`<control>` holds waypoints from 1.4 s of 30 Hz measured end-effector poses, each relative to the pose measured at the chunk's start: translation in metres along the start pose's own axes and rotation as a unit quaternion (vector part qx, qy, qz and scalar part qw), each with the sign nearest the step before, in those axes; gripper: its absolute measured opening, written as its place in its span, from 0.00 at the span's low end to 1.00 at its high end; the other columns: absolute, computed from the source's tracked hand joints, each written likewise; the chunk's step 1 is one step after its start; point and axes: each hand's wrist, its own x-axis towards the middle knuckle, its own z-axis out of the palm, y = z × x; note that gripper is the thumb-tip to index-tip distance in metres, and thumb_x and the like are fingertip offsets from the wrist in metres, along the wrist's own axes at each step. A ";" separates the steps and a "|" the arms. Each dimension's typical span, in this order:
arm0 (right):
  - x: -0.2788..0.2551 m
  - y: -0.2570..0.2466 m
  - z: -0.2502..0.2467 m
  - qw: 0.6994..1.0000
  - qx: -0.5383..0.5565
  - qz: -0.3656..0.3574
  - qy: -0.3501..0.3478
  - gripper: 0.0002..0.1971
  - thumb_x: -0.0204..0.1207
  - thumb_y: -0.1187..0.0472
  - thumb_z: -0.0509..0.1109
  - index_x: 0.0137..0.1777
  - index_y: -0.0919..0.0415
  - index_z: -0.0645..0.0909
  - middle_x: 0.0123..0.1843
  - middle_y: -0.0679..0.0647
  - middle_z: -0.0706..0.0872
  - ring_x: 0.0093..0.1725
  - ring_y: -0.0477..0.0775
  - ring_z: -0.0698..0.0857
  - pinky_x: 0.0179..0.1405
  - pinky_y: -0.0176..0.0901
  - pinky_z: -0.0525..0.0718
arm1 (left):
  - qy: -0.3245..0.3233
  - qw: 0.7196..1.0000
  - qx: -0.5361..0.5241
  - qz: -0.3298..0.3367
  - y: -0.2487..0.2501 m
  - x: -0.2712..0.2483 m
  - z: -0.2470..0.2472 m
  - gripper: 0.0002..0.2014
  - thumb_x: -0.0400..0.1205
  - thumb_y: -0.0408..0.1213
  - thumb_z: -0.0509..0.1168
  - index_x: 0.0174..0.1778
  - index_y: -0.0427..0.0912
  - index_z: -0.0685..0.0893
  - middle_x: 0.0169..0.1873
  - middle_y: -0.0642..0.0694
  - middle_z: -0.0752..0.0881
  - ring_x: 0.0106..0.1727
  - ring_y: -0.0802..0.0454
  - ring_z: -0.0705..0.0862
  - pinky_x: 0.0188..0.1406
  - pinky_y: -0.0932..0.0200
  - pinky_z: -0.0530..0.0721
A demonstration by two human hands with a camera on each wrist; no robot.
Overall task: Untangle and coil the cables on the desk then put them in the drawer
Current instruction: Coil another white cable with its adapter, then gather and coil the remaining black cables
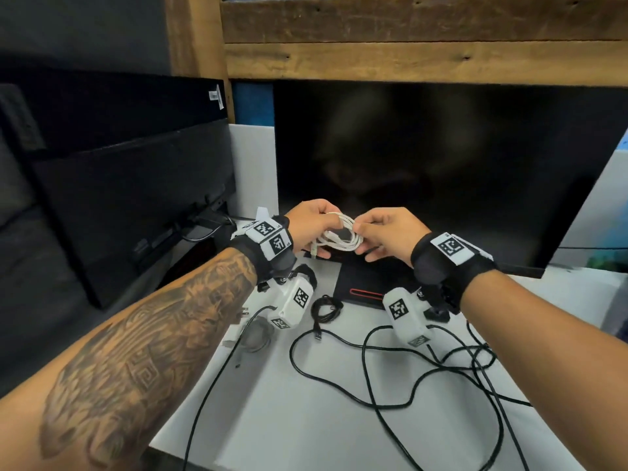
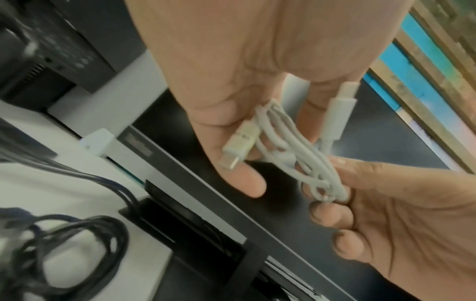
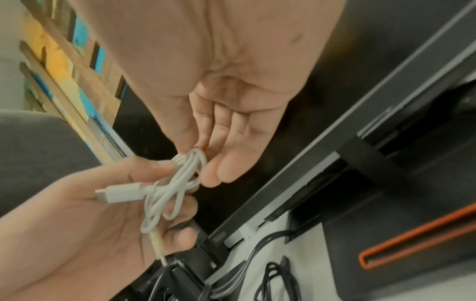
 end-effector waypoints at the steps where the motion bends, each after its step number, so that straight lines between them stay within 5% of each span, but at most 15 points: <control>1: 0.003 0.001 0.009 1.000 0.019 0.004 -0.002 0.03 0.83 0.65 0.71 0.50 0.61 0.86 0.42 0.60 0.91 0.35 0.50 0.90 0.33 0.42 0.90 | 0.004 1.000 -0.005 -0.010 -0.006 0.000 -0.008 0.01 0.82 0.34 0.69 0.47 0.44 0.85 0.43 0.41 0.88 0.44 0.45 0.89 0.28 0.55 0.86; 8: 0.024 0.020 0.078 0.998 0.027 0.034 -0.034 0.04 0.83 0.67 0.69 0.50 0.61 0.84 0.43 0.59 0.88 0.31 0.50 0.90 0.30 0.42 0.89 | 0.030 0.993 0.070 -0.095 -0.038 -0.010 -0.069 0.16 0.84 0.49 0.68 0.56 0.38 0.83 0.40 0.45 0.84 0.39 0.48 0.83 0.53 0.39 0.88; 14: 0.040 0.039 0.138 0.991 -0.033 0.092 -0.089 0.05 0.84 0.69 0.67 0.50 0.60 0.80 0.39 0.62 0.87 0.29 0.54 0.88 0.25 0.42 0.87 | 0.056 0.962 0.207 -0.167 -0.067 -0.014 -0.104 0.15 0.84 0.44 0.68 0.55 0.34 0.84 0.40 0.40 0.84 0.38 0.43 0.82 0.38 0.50 0.86; 18: 0.053 0.045 0.161 0.974 -0.165 0.087 -0.128 0.06 0.80 0.70 0.71 0.50 0.59 0.79 0.47 0.62 0.88 0.42 0.62 0.92 0.34 0.51 0.92 | 0.035 0.943 0.270 -0.190 -0.078 -0.015 -0.112 0.16 0.82 0.47 0.69 0.53 0.35 0.86 0.38 0.43 0.87 0.37 0.44 0.84 0.42 0.48 0.89; 21: 0.059 0.045 0.163 0.966 -0.193 0.091 -0.143 0.10 0.77 0.70 0.73 0.53 0.59 0.76 0.49 0.61 0.86 0.40 0.59 0.92 0.28 0.42 0.89 | 0.023 0.932 0.314 -0.181 -0.077 -0.016 -0.110 0.15 0.84 0.47 0.68 0.51 0.37 0.87 0.34 0.47 0.85 0.34 0.50 0.83 0.31 0.63 0.82; 24: 0.058 0.044 0.164 0.957 -0.222 0.095 -0.159 0.09 0.79 0.68 0.72 0.53 0.59 0.77 0.47 0.60 0.86 0.35 0.55 0.90 0.23 0.37 0.85 | 0.028 0.931 0.326 -0.160 -0.076 -0.014 -0.106 0.14 0.85 0.46 0.67 0.51 0.36 0.86 0.32 0.49 0.81 0.32 0.53 0.81 0.27 0.65 0.79; 28: 0.053 0.038 0.155 0.959 -0.217 0.095 -0.157 0.07 0.79 0.66 0.73 0.54 0.59 0.80 0.50 0.60 0.88 0.36 0.54 0.90 0.24 0.37 0.86 | 0.029 0.930 0.336 -0.145 -0.073 -0.016 -0.101 0.12 0.84 0.46 0.68 0.50 0.39 0.86 0.33 0.46 0.83 0.35 0.49 0.82 0.35 0.55 0.88; 33: 0.021 0.023 0.106 0.972 -0.184 0.085 -0.120 0.07 0.82 0.67 0.67 0.53 0.66 0.86 0.49 0.62 0.92 0.45 0.58 0.94 0.51 0.55 0.92 | 0.024 0.941 0.320 -0.102 -0.053 -0.020 -0.083 0.10 0.83 0.45 0.69 0.43 0.43 0.85 0.37 0.42 0.87 0.36 0.44 0.84 0.33 0.55 0.85; 37: -0.016 0.031 0.047 0.978 -0.184 0.076 -0.061 0.05 0.80 0.64 0.69 0.49 0.62 0.87 0.45 0.57 0.93 0.39 0.51 0.92 0.37 0.44 0.89 | -0.021 0.951 0.304 -0.060 -0.038 -0.024 -0.043 0.09 0.83 0.41 0.68 0.52 0.40 0.87 0.48 0.42 0.89 0.44 0.50 0.87 0.34 0.57 0.86; 42: -0.061 0.065 -0.015 0.955 -0.282 0.090 -0.023 0.05 0.78 0.58 0.73 0.48 0.58 0.89 0.40 0.50 0.91 0.38 0.51 0.89 0.33 0.35 0.82 | -0.100 0.948 0.302 -0.029 -0.032 -0.025 0.021 0.05 0.81 0.34 0.68 0.43 0.39 0.88 0.39 0.43 0.87 0.37 0.51 0.84 0.29 0.59 0.81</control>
